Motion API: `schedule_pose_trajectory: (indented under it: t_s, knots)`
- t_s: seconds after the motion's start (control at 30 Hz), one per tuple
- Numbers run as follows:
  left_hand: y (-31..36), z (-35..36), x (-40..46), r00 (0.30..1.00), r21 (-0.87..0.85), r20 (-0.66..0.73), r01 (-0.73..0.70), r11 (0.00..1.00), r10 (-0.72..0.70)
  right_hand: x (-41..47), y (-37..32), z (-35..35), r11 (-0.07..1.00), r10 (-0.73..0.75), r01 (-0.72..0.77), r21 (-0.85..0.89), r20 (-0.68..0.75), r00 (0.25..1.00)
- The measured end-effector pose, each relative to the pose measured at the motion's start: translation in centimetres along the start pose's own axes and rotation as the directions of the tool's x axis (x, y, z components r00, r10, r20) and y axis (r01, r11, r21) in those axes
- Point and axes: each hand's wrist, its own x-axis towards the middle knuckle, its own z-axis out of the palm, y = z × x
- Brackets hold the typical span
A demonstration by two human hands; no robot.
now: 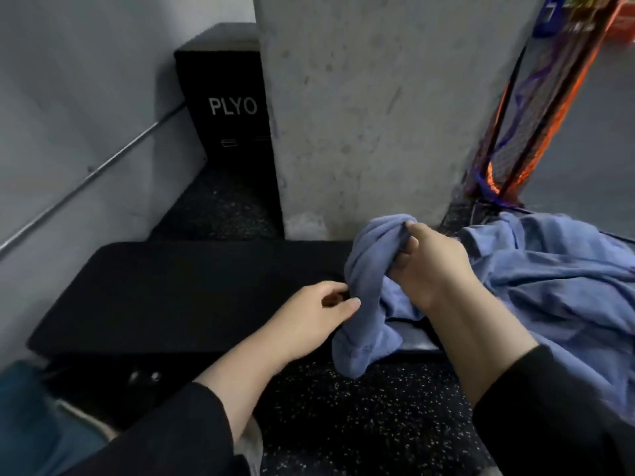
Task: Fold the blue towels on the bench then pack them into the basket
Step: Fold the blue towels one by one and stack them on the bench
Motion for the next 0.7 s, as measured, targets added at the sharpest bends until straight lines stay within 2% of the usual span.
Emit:
schedule_pose_trajectory:
  t_s: [0.07, 0.17, 0.27, 0.33, 0.43, 0.5, 0.57, 0.6, 0.63, 0.67, 0.7]
  knots:
    - [-0.8, 0.5, 0.0, 1.0, -0.099, 0.027, -0.008, 0.995, 0.011, 0.7, 0.1, 0.6, 0.975, 0.072, -0.089, 0.203, 0.092, 0.993]
    - [-1.1, 1.3, 0.4, 1.0, -0.198, -0.011, -0.002, 0.98, 0.0, 1.1, 0.2, 1.1, 0.96, 0.097, -0.117, 0.254, 0.091, 0.991]
    - [-0.9, 1.9, 1.2, 0.991, -0.157, -0.11, 0.057, 0.986, -0.075, 1.0, 0.4, 0.9, 0.943, 0.102, -0.128, 0.309, 0.098, 0.99]
    - [-0.6, 2.1, 1.9, 0.981, -0.186, -0.166, 0.072, 0.98, -0.103, 1.0, 0.1, 0.2, 0.982, 0.065, -0.074, 0.172, 0.055, 0.996]
    - [0.4, 1.5, 2.9, 0.945, -0.318, -0.297, 0.039, 0.947, -0.138, 1.1, -0.3, -1.2, 0.976, -0.041, 0.059, -0.207, 0.089, 0.995]
    - [1.3, 0.9, 3.3, 0.923, -0.377, -0.358, -0.006, 0.926, -0.139, 1.3, -0.5, -2.3, 0.854, -0.096, 0.142, -0.501, 0.117, 0.989]
    - [1.9, 0.5, 3.5, 0.909, -0.421, -0.392, -0.039, 0.906, -0.143, 1.2, -0.5, -3.4, 0.572, -0.147, 0.254, -0.78, 0.207, 0.967]
    - [2.1, 0.4, 3.6, 0.905, -0.445, -0.397, -0.049, 0.894, -0.149, 1.1, -0.5, -3.9, 0.427, -0.131, 0.295, -0.855, 0.264, 0.955]
    - [2.2, 0.3, 3.7, 0.907, -0.475, -0.392, -0.056, 0.878, -0.155, 0.9, -0.3, -4.2, 0.327, -0.091, 0.319, -0.889, 0.307, 0.947]
    - [2.4, 0.2, 3.6, 0.911, -0.505, -0.38, -0.061, 0.861, -0.158, 0.5, -0.2, -4.6, 0.288, -0.046, 0.321, -0.902, 0.322, 0.946]
    - [2.6, 0.3, 3.6, 0.918, -0.534, -0.365, -0.07, 0.842, -0.155, 0.3, 0.1, -4.9, 0.303, -0.018, 0.306, -0.903, 0.315, 0.949]
